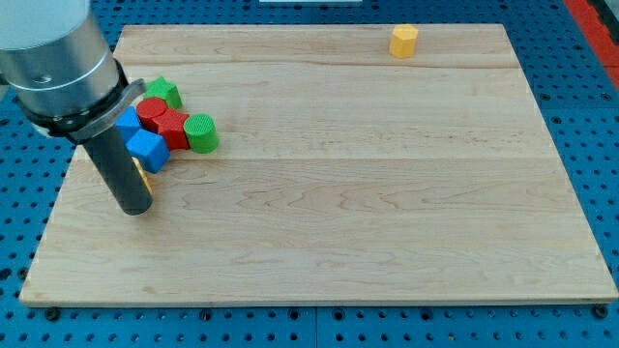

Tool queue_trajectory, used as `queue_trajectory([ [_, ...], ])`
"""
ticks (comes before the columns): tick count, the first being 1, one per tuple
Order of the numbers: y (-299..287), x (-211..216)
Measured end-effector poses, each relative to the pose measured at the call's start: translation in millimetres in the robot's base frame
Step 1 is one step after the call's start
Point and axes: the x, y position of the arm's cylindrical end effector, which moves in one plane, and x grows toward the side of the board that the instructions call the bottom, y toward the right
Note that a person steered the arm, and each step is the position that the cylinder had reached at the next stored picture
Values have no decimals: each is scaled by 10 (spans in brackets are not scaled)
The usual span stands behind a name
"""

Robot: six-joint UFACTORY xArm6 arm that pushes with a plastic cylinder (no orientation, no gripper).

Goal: Push the yellow hexagon closer to the group of blocks

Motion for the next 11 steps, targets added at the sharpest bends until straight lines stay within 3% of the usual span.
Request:
queue_trajectory([
  [3, -153, -384],
  [4, 40, -368],
  [6, 2117, -483],
  [8, 3816, -1531],
  [10, 3988, -2965],
  [11, 3469, -2997],
])
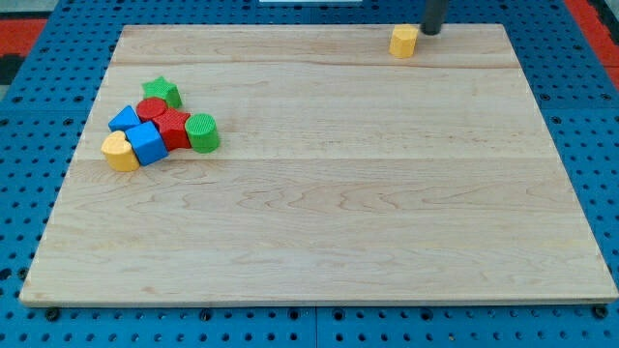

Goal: Push the yellow hexagon closer to the group of blocks

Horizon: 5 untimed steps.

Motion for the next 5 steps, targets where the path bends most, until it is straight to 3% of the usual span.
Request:
queue_trajectory([
  [3, -2311, 1505],
  [4, -2842, 1899],
  [5, -2567, 1899],
])
